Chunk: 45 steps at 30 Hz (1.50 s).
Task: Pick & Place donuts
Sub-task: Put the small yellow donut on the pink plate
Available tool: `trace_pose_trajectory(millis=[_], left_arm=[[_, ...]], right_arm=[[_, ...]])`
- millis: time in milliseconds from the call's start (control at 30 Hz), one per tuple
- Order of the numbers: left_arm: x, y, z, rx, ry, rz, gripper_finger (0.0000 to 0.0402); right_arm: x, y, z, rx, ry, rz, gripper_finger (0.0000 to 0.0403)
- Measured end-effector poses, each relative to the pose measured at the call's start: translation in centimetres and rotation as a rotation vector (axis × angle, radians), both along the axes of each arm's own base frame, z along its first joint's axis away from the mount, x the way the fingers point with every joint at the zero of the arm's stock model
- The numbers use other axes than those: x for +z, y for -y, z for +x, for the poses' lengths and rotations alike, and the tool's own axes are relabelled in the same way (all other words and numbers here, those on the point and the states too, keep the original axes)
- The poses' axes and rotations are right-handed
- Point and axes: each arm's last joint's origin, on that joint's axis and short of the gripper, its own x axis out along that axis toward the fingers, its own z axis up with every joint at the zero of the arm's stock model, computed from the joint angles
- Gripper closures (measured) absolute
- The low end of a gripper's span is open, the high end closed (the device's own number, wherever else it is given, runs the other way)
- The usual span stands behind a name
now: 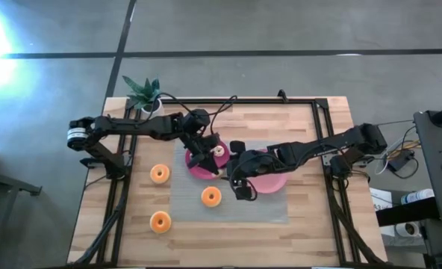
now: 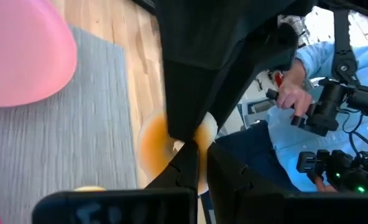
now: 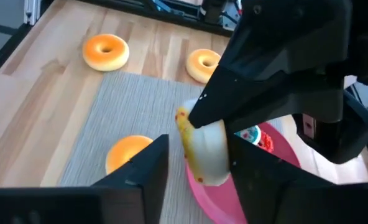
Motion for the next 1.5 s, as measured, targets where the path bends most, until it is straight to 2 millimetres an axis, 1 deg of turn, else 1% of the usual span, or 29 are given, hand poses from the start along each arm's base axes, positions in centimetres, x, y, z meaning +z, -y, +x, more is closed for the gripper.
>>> trace_pose_trajectory(millis=[167, 300, 367, 467, 533, 633, 700, 767, 867, 933, 1000, 1100, 1200, 1333, 1433, 1500], left_arm=[[-0.1, 0.0, 0.0, 0.008, -0.01, 0.003, 0.0401], [0.1, -0.1, 0.0, 0.078, -0.046, 0.011, 0.0401], [0.2, -0.1, -0.1, 0.105, -0.054, 0.026, 0.0401], [0.2, -0.2, -0.3, 0.163, -0.078, 0.064, 0.0389], [0.1, -0.3, -0.6, 0.211, -0.104, 0.107, 0.0369], [-0.2, -0.6, -1.7, 0.333, -0.202, 0.227, 0.0329], [-0.2, -0.6, -2.7, 0.415, -0.272, 0.33, 0.0302], [-0.1, -0.4, -3.7, 0.479, -0.343, 0.413, 0.0279], [1.0, 0.7, -5.2, 0.536, -0.35, 0.505, 0.0257], [2.0, 1.8, -5.8, 0.573, -0.303, 0.54, 0.0252], [2.7, 3.0, -6.6, 0.615, -0.27, 0.562, 0.0251], [3.7, 4.7, -7.7, 0.679, -0.232, 0.589, 0.025], [4.4, 6.1, -8.8, 0.732, -0.207, 0.605, 0.025], [4.9, 7.2, -9.7, 0.775, -0.183, 0.619, 0.025], [4.8, 7.6, -10.1, 0.791, -0.178, 0.621, 0.025], [4.6, 7.7, -10.2, 0.786, -0.195, 0.625, 0.025]], right_arm=[[0.0, 0.2, 0.0, -0.006, -0.002, 0.001, 0.0318], [-0.1, 0.4, 0.0, -0.013, -0.01, -0.003, 0.0369], [-0.2, 0.4, 0.0, -0.019, -0.017, 0.001, 0.0386], [-0.4, 0.7, -0.1, -0.044, -0.045, 0.05, 0.0388], [-0.7, 1.0, -0.2, -0.068, -0.067, 0.105, 0.0389], [-1.3, 1.8, -0.2, -0.123, -0.091, 0.215, 0.0389], [-1.9, 2.9, -0.2, -0.183, -0.111, 0.311, 0.0389], [-3.0, 4.4, -0.1, -0.278, -0.129, 0.404, 0.0389], [-5.1, 6.9, 0.5, -0.422, -0.172, 0.538, 0.0389], [-6.5, 8.3, 1.4, -0.474, -0.19, 0.641, 0.039], [-8.3, 9.5, 2.4, -0.499, -0.237, 0.736, 0.039], [-10.9, 10.8, 3.4, -0.535, -0.307, 0.771, 0.039], [-12.0, 11.4, 4.4, -0.523, -0.345, 0.807, 0.039], [-13.6, 11.3, 5.7, -0.516, -0.39, 0.819, 0.039], [-13.8, 11.5, 6.3, -0.536, -0.418, 0.805, 0.039], [-13.9, 11.7, 6.4, -0.58, -0.439, 0.746, 0.039]])
